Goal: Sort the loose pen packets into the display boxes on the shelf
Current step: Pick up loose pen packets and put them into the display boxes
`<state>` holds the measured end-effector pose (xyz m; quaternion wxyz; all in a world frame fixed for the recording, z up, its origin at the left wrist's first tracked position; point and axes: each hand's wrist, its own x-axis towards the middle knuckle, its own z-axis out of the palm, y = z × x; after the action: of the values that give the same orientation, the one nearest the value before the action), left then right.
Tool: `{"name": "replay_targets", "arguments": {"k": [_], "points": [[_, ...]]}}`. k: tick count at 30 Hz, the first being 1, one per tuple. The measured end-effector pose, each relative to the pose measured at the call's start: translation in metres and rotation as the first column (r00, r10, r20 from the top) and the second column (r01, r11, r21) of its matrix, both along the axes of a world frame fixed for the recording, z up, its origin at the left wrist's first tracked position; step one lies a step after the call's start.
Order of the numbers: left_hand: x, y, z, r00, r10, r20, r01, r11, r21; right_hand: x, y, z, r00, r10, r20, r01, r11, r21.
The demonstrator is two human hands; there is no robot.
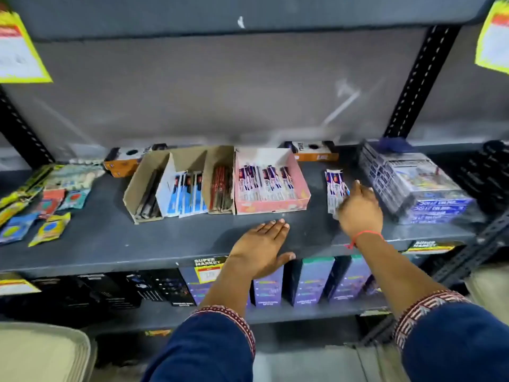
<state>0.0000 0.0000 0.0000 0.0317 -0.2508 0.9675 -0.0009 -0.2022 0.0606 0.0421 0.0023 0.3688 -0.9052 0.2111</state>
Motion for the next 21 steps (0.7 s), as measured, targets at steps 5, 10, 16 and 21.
{"name": "replay_targets", "arguments": {"k": [5,10,16,21], "points": [[-0.01,-0.013,-0.011,0.998,0.012,-0.065,-0.01,1.0,0.029,-0.043,-0.014,-0.001,0.981,-0.053,0.187,0.015,0.981,0.194],[-0.01,-0.018,-0.023,0.99,0.012,-0.138,-0.009,1.0,0.023,-0.064,-0.027,-0.002,0.966,-0.024,0.257,-0.034,0.975,0.218],[-0.009,-0.016,-0.021,0.979,0.036,-0.199,-0.03,0.999,0.035,-0.081,-0.04,0.003,0.91,-0.029,0.414,-0.07,0.973,0.221],[-0.009,-0.017,-0.021,0.981,0.046,-0.19,-0.035,0.998,0.06,-0.092,-0.031,-0.002,0.8,-0.073,0.595,-0.007,0.991,0.131]]}}
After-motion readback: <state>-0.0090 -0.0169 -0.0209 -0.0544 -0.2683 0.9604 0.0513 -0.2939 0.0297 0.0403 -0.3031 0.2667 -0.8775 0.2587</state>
